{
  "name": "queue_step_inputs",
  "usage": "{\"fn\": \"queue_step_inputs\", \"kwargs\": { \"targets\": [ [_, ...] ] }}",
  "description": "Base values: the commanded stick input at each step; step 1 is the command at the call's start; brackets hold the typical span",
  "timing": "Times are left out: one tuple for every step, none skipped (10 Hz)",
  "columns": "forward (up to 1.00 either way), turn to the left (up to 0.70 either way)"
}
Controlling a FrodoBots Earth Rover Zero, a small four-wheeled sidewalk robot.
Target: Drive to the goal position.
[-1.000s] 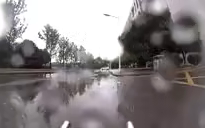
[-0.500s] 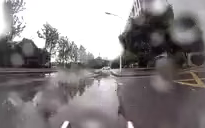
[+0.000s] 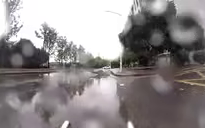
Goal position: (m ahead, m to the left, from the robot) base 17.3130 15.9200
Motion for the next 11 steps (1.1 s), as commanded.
{"fn": "queue_step_inputs", "kwargs": {
  "targets": [
    [0.7,0.0],
    [0.7,0.0],
    [0.7,0.0],
    [0.7,0.0],
    [0.7,0.0],
    [0.7,0.0],
    [0.7,0.0],
    [0.7,0.0],
    [0.7,0.0],
    [0.7,0.0],
    [0.7,-0.02]
  ]
}}
